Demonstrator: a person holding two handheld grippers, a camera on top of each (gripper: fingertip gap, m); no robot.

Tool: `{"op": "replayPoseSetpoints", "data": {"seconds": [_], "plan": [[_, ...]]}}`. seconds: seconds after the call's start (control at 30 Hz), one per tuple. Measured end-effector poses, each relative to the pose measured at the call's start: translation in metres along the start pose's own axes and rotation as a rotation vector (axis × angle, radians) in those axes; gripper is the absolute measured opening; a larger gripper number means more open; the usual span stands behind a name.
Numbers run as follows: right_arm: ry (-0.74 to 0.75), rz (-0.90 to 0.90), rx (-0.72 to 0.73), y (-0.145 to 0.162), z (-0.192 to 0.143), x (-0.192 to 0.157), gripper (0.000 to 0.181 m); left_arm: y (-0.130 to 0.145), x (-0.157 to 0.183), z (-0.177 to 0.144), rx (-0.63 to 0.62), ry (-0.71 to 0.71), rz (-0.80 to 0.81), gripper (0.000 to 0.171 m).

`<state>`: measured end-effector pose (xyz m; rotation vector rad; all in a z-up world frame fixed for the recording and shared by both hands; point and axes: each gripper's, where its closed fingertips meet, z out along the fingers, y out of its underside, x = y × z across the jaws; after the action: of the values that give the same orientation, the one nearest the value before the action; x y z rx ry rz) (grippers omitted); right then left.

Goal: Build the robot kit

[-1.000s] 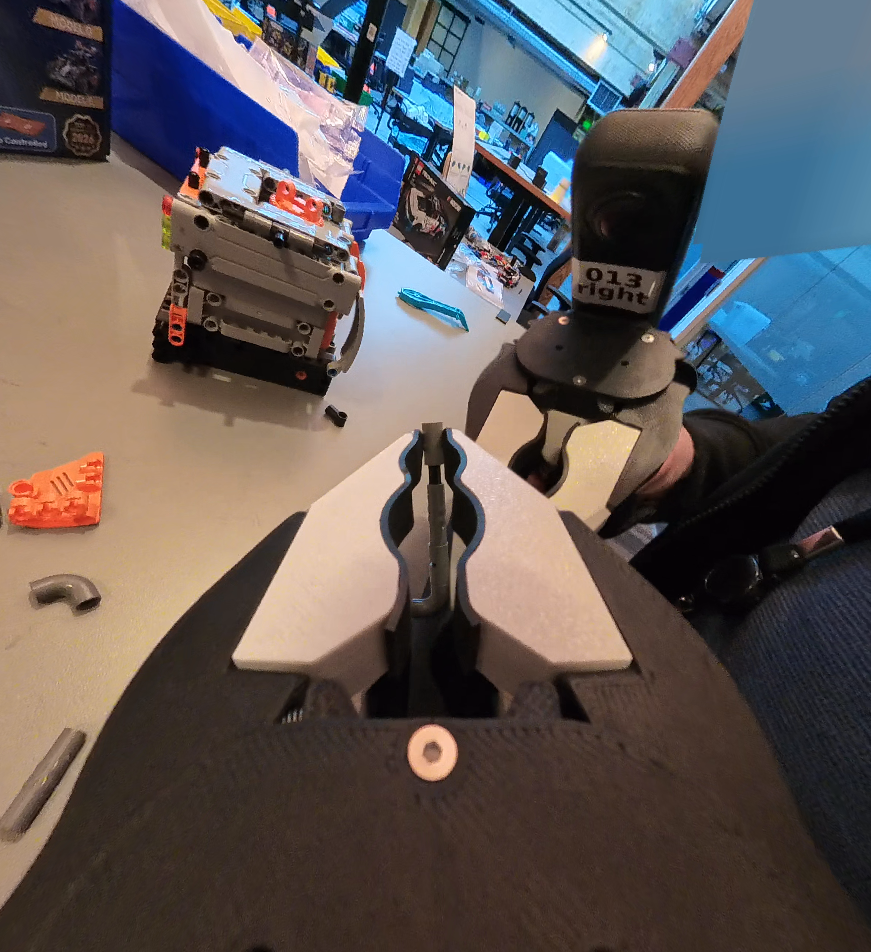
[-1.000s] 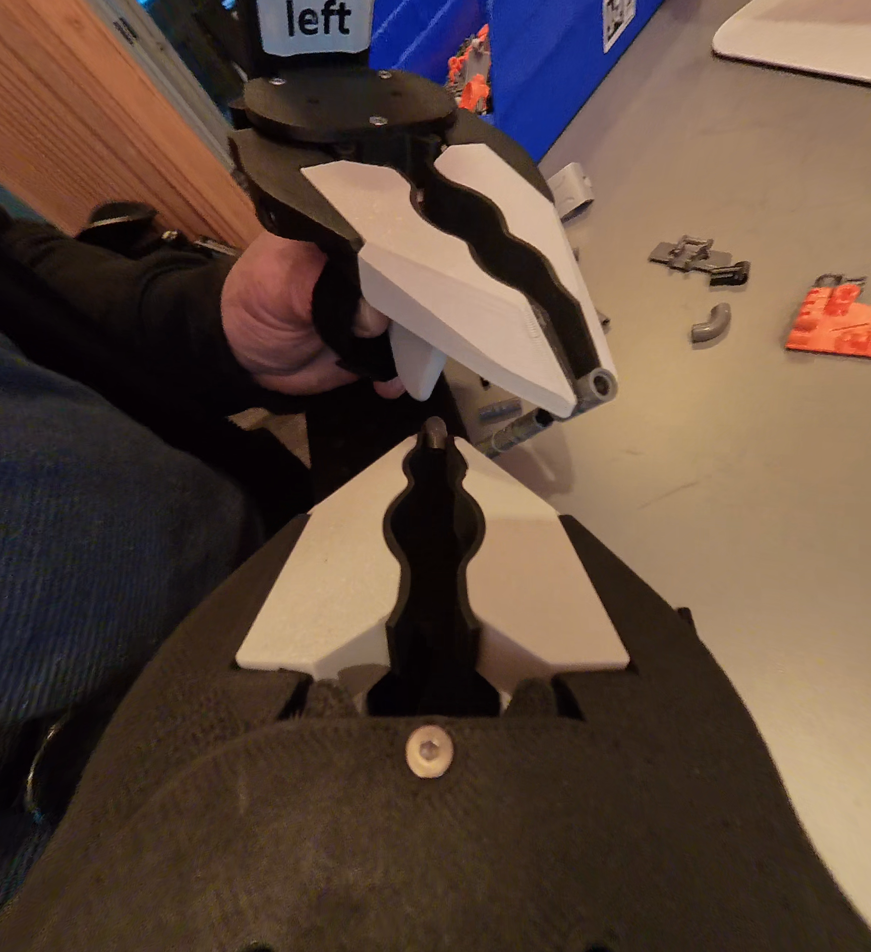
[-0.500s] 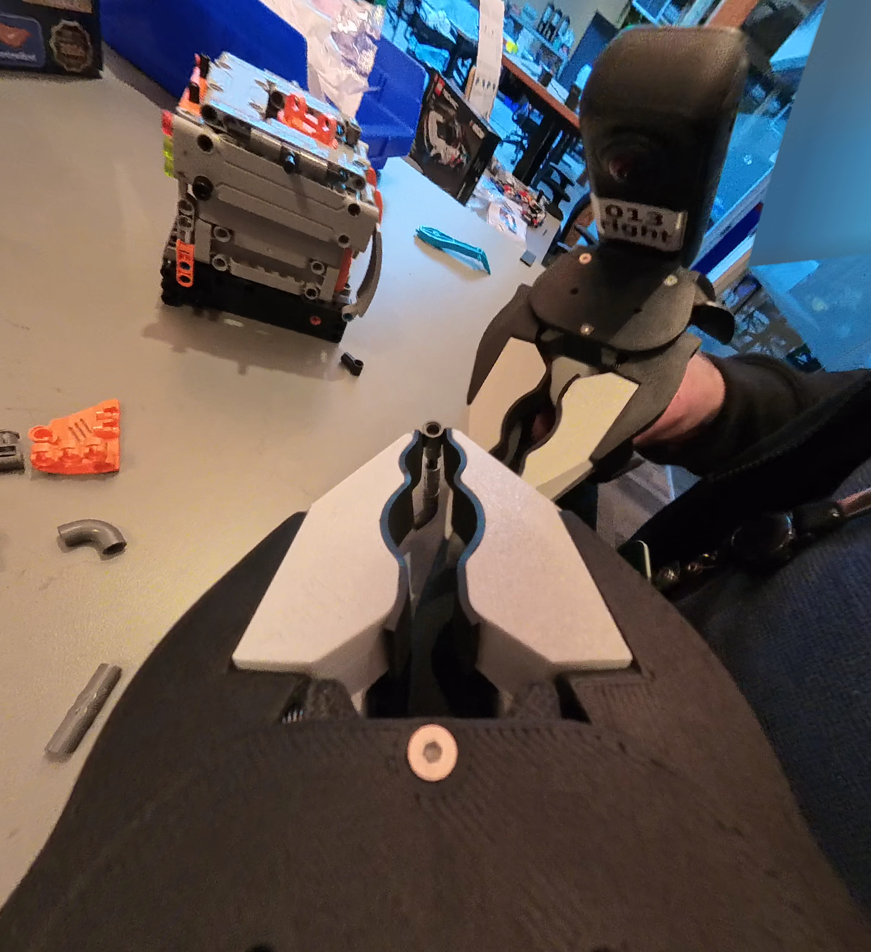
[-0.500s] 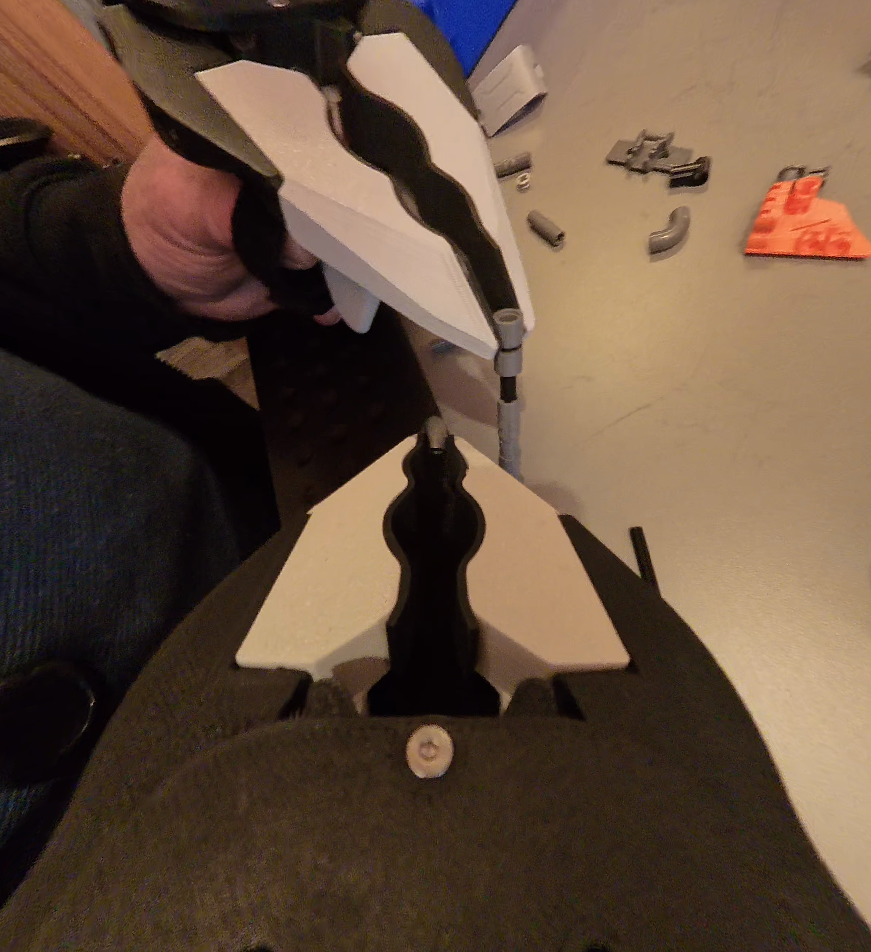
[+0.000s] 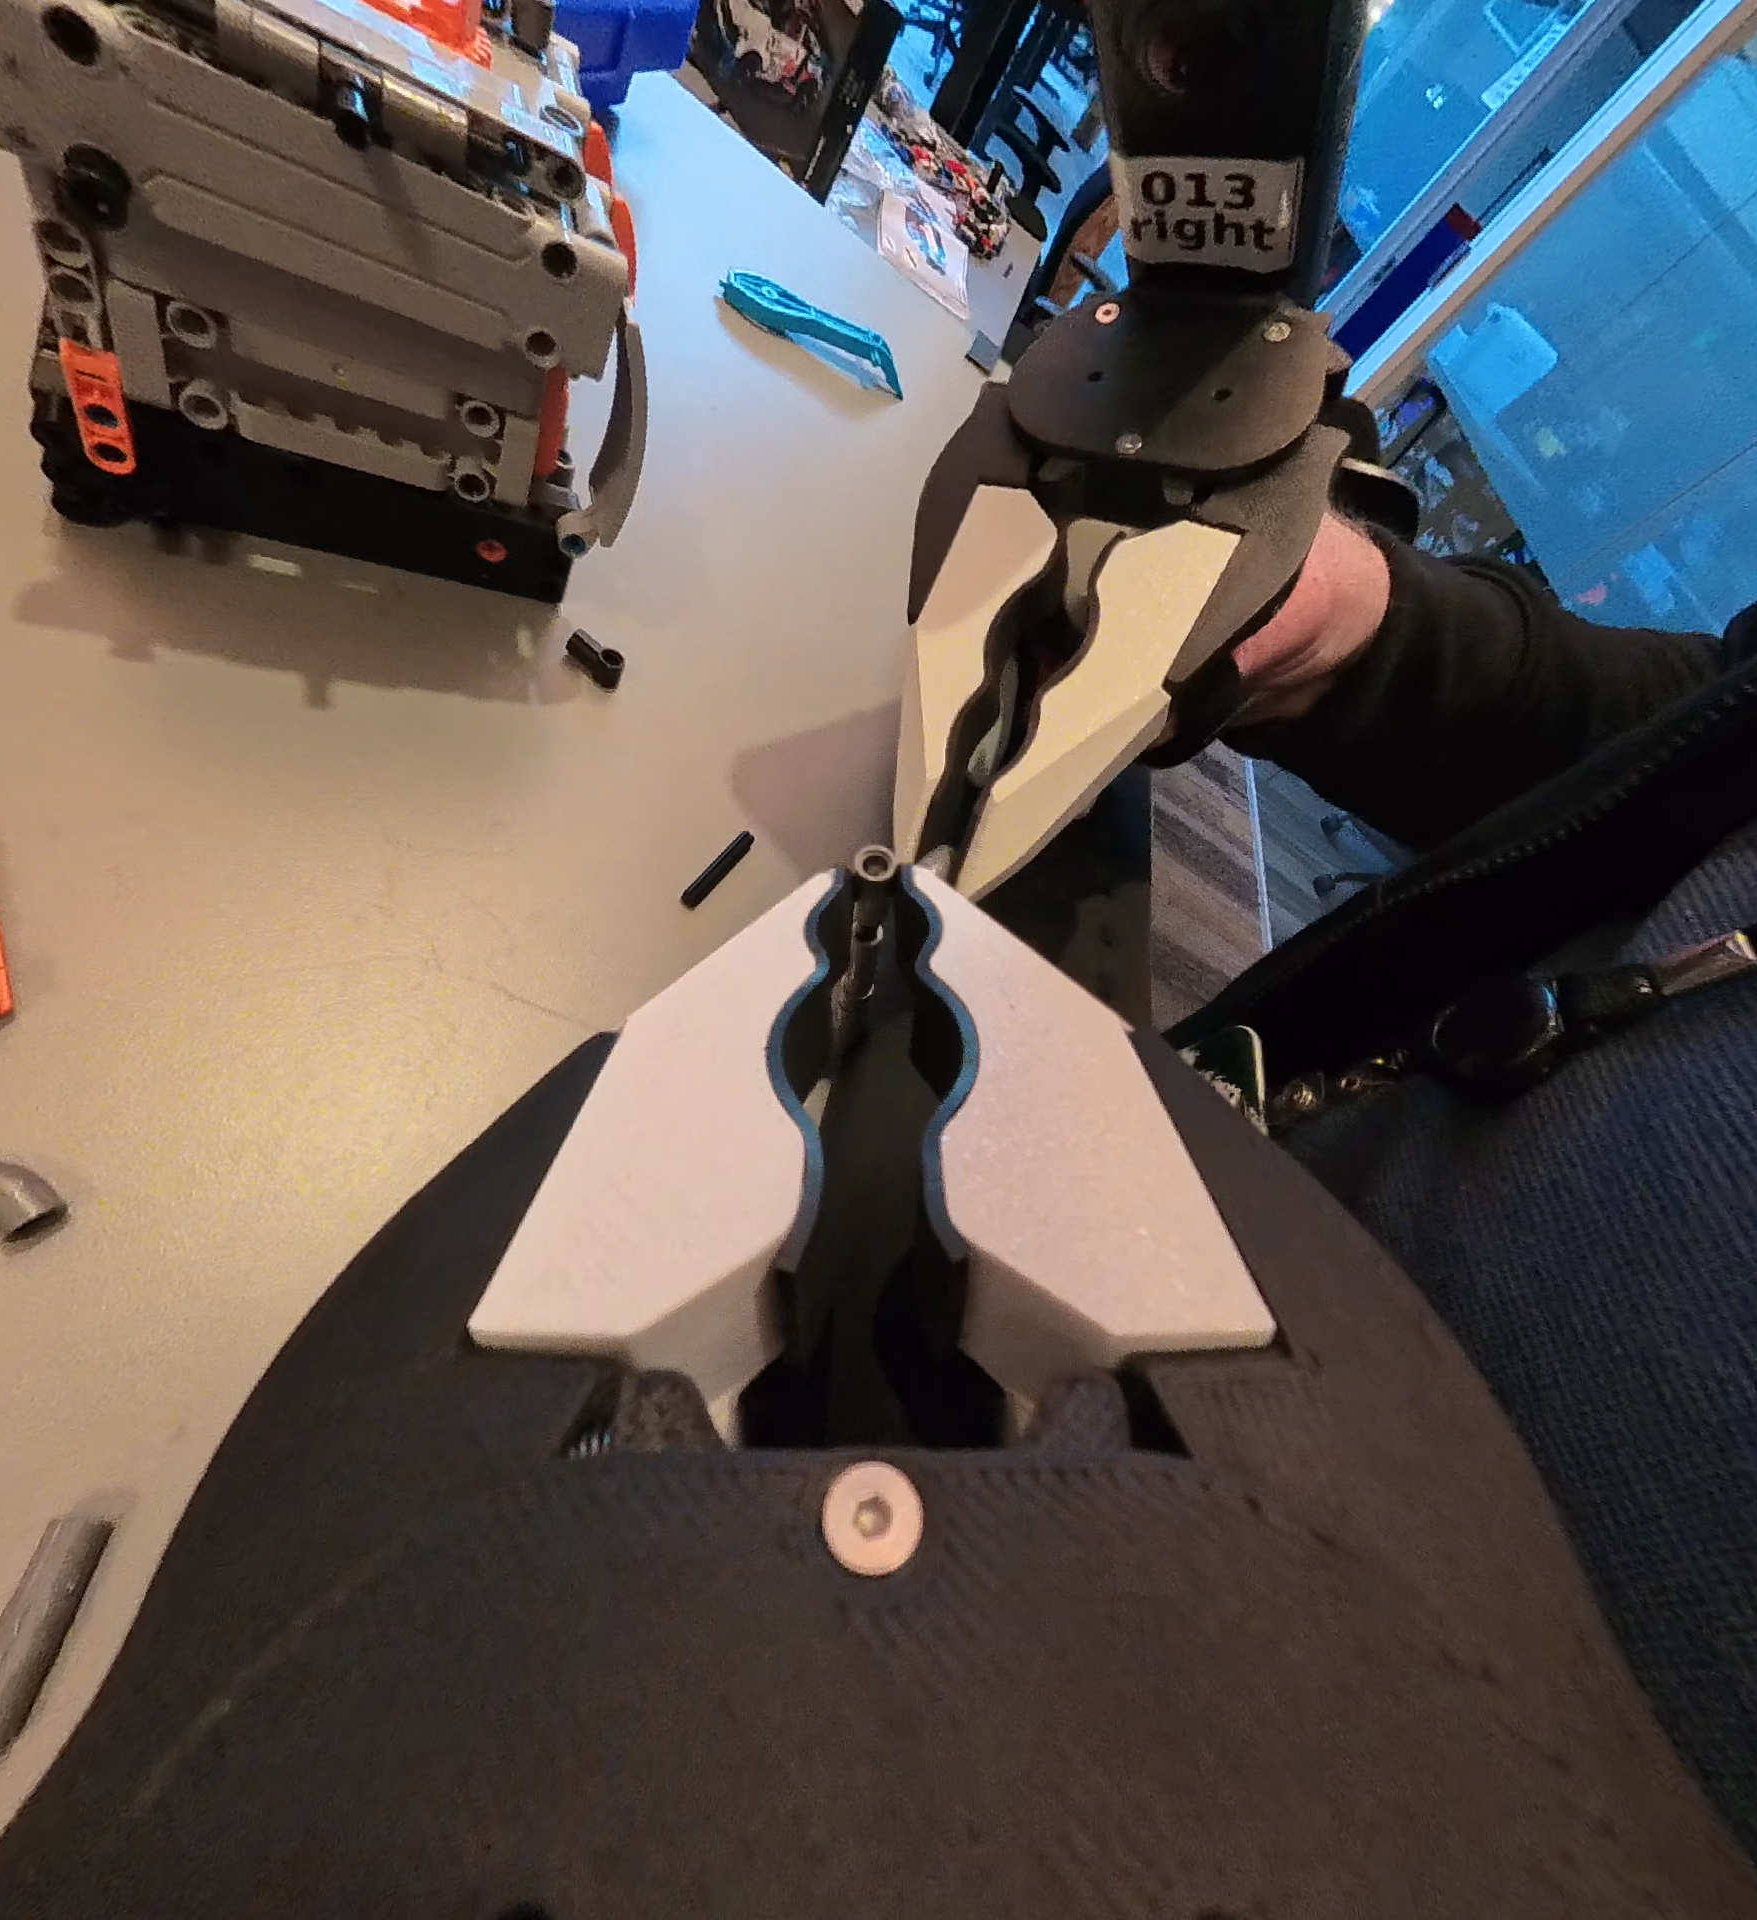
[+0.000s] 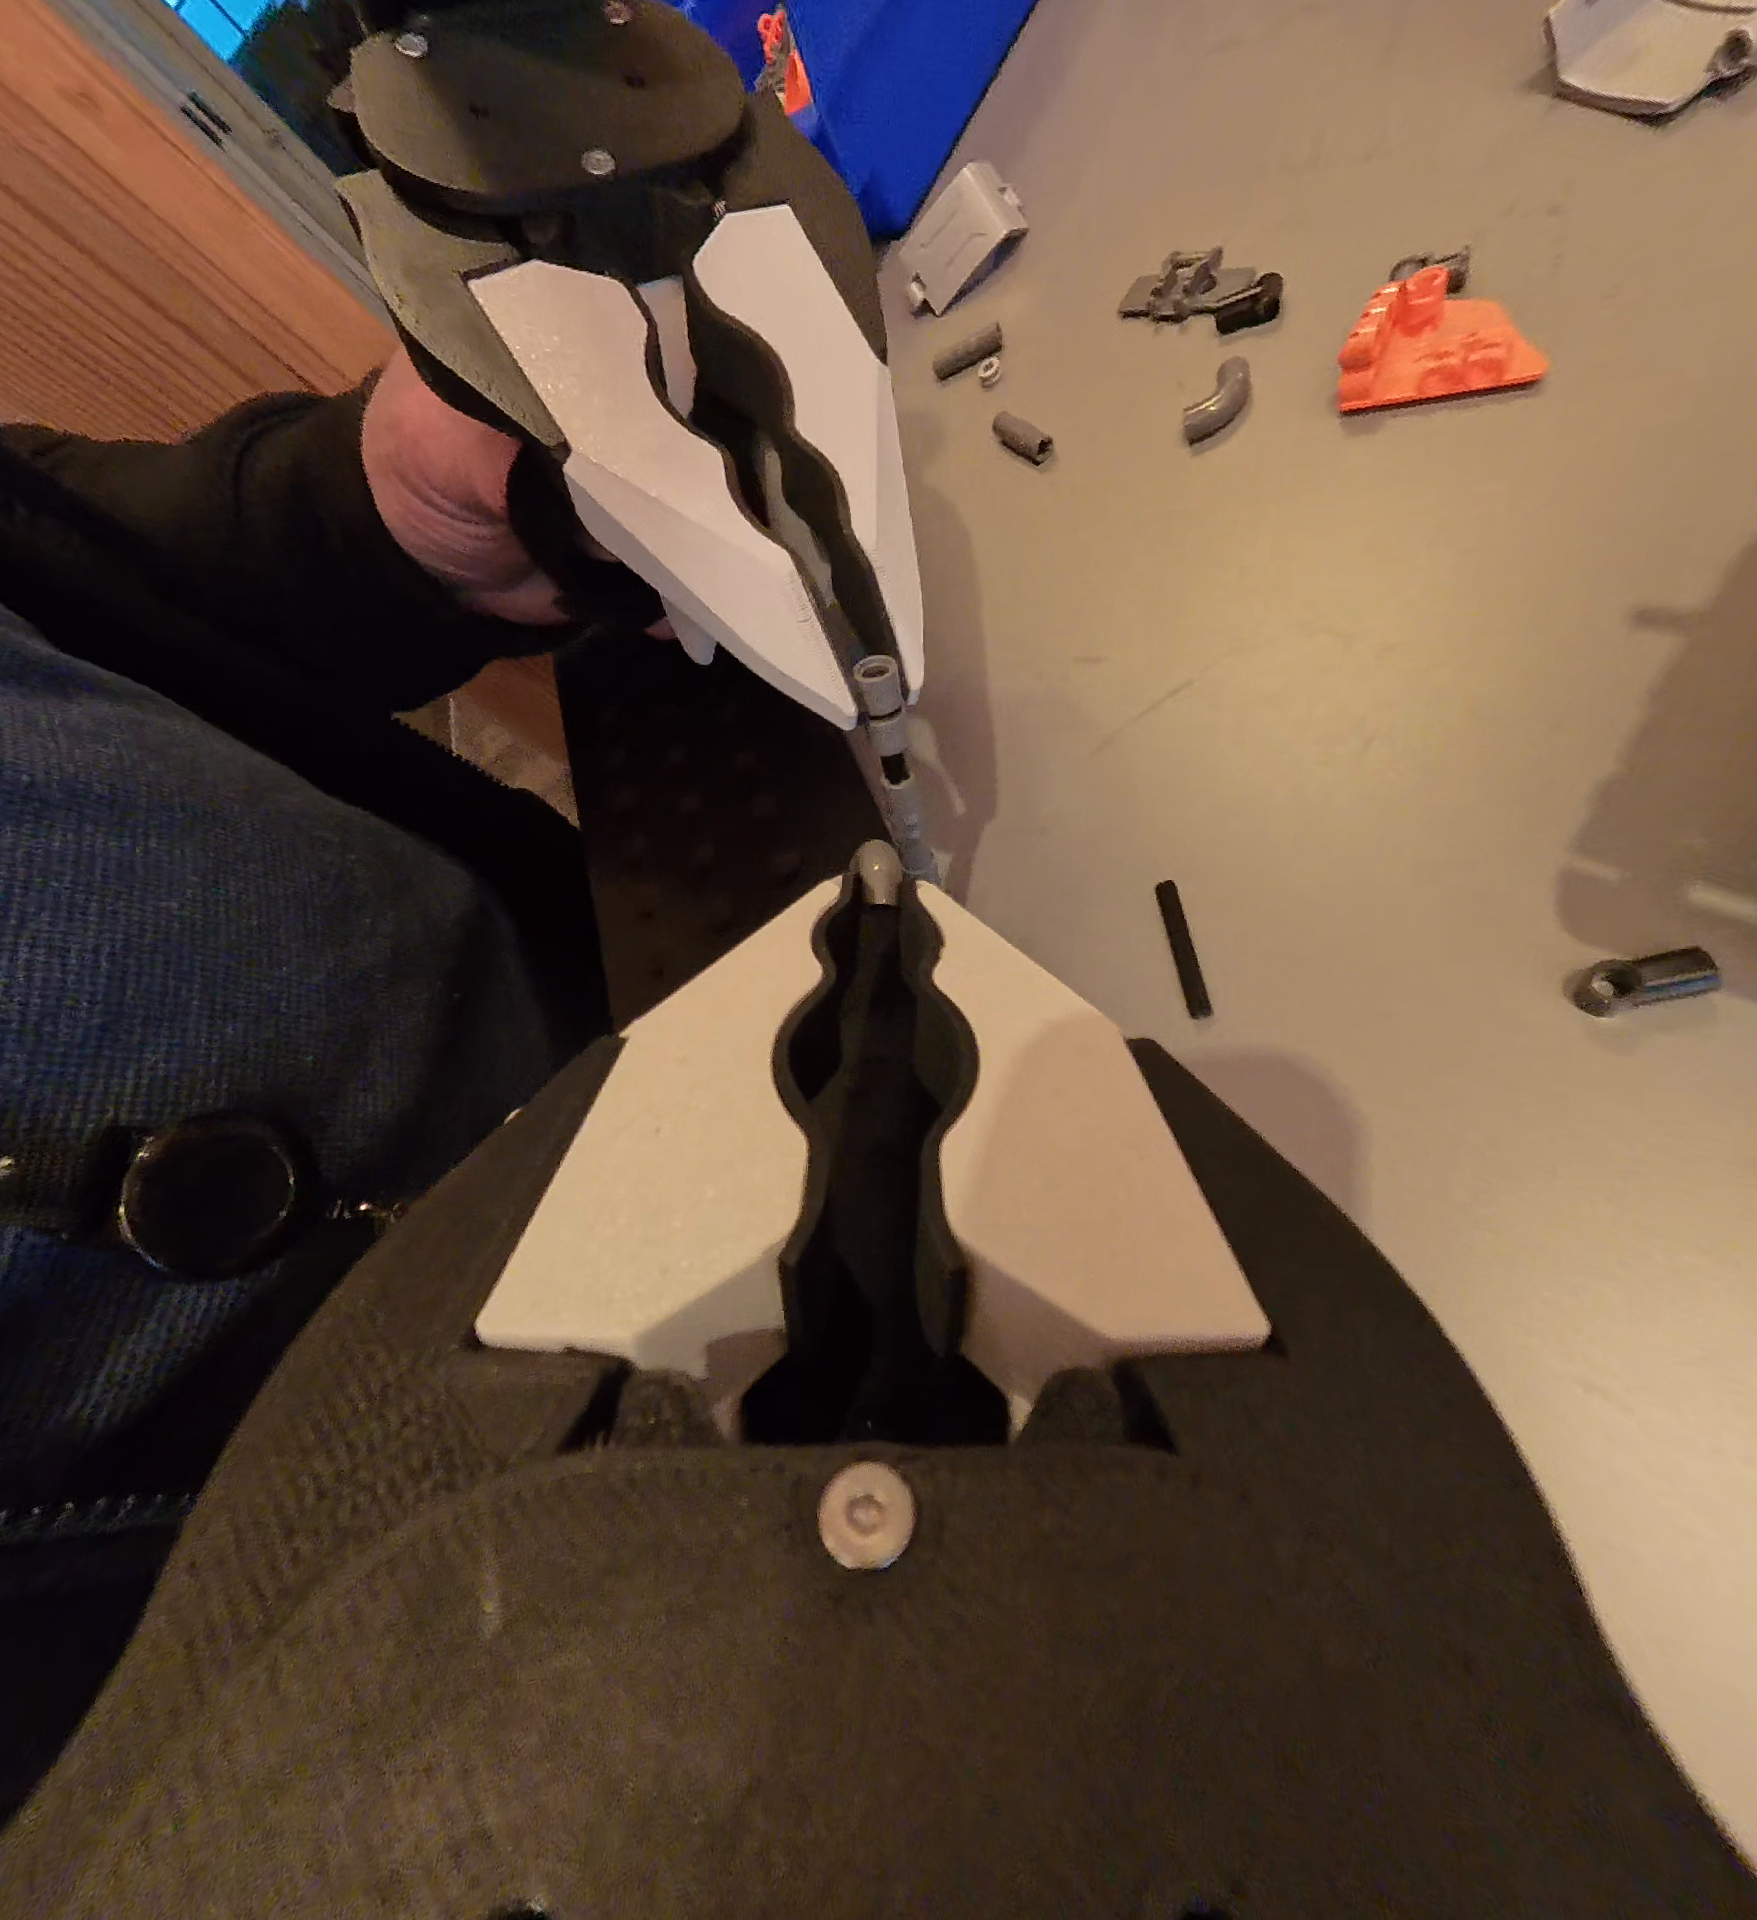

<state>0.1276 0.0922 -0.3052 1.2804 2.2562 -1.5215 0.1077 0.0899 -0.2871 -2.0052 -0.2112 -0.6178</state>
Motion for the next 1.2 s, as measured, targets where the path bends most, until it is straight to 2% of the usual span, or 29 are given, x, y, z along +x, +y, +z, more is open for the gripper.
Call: {"op": "replayPoseSetpoints", "data": {"seconds": [0.13,0.33,0.47,0.57,0.77,1.0,1.2], "plan": [[0.008,0.005,0.011,0.0,-0.004,0.005,0.004,0.006,-0.001,0.009,-0.023,0.012,-0.022,0.005],[0.013,-0.012,0.08,-0.016,-0.015,0.006,0.004,0.006,0.001,0.009,-0.032,0.032,-0.026,0.005],[0.003,-0.03,0.04,-0.011,-0.008,0.002,0.004,0.006,0.001,0.009,-0.025,0.037,-0.045,0.006],[0.037,-0.047,-0.027,0.001,0.004,0.003,0.004,0.007,0.001,0.008,-0.026,0.016,-0.033,0.005],[0.089,-0.078,-0.072,0.007,0.014,0.005,0.004,0.009,-0.001,0.004,-0.027,0.006,-0.05,0.006],[0.047,-0.053,0.001,-0.008,-0.002,0.004,0.004,0.009,0.003,0.008,-0.029,0.023,-0.042,0.006],[0.1,-0.075,-0.036,-0.003,0.005,0.007,0.004,0.01,0.003,0.007,-0.028,0.014,-0.039,0.006]]}}
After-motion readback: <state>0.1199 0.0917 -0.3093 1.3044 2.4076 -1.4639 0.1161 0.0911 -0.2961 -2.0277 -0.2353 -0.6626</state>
